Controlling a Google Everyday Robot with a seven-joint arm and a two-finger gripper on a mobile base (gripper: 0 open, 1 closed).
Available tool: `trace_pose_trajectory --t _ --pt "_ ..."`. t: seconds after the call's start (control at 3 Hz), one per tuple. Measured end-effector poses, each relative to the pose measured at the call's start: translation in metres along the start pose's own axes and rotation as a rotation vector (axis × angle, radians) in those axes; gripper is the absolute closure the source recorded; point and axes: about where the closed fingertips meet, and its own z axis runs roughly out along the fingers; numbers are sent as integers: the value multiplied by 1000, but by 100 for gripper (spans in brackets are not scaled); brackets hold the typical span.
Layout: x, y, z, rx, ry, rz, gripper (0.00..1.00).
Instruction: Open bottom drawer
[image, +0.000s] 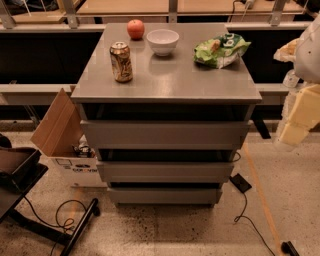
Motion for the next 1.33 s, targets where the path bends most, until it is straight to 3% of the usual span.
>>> trace_pose_trajectory --t 0.33,0.67,1.0,1.33 --pt "0 0 0 0 0 0 0" --pt "2 6 21 -15 -22 6 0" --pt "9 27 71 -47 -71 69 0" --pt "33 53 149 -86 -96 111 0"
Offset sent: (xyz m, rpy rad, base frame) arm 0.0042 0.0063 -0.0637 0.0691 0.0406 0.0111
